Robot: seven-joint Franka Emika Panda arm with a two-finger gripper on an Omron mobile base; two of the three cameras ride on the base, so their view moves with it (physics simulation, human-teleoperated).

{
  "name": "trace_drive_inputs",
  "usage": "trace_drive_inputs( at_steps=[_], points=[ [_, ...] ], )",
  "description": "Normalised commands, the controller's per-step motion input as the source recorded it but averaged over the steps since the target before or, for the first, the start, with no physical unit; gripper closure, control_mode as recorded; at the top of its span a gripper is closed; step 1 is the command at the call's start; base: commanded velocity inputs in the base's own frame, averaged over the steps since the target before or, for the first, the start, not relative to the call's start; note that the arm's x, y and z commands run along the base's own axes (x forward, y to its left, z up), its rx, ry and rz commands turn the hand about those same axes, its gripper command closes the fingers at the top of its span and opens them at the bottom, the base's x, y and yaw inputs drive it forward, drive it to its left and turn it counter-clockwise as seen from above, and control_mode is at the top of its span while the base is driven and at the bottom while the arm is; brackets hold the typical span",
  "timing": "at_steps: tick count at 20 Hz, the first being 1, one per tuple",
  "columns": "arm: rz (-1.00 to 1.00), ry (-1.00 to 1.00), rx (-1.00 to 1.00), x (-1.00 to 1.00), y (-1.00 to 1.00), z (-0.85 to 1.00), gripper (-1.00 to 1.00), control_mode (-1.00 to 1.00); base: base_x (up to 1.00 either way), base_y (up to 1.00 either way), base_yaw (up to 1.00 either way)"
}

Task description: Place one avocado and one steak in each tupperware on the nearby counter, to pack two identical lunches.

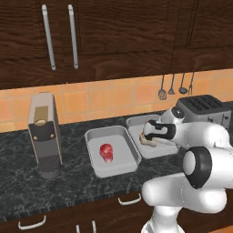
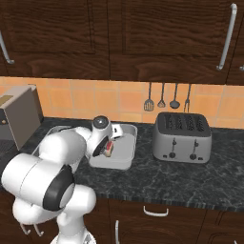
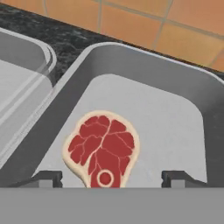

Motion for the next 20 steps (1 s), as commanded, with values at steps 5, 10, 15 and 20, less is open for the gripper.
trace_drive_inputs(
  at_steps=[5,10,15,20],
  points=[
    [0.0,-0.04,0.0,-0.73,0.0,0.65,-1.0,-1.0,0.0,0.0,0.0],
    [0.0,-0.03,0.0,-1.0,0.17,0.45,-1.0,-1.0,0.0,0.0,0.0],
    [0.02,-0.12,-0.01,-0.97,0.4,0.34,-1.0,-1.0,0.0,0.0,0.0],
    [0.0,-0.16,-0.03,-0.89,0.45,0.21,-1.0,-1.0,0.0,0.0,0.0]
  ],
)
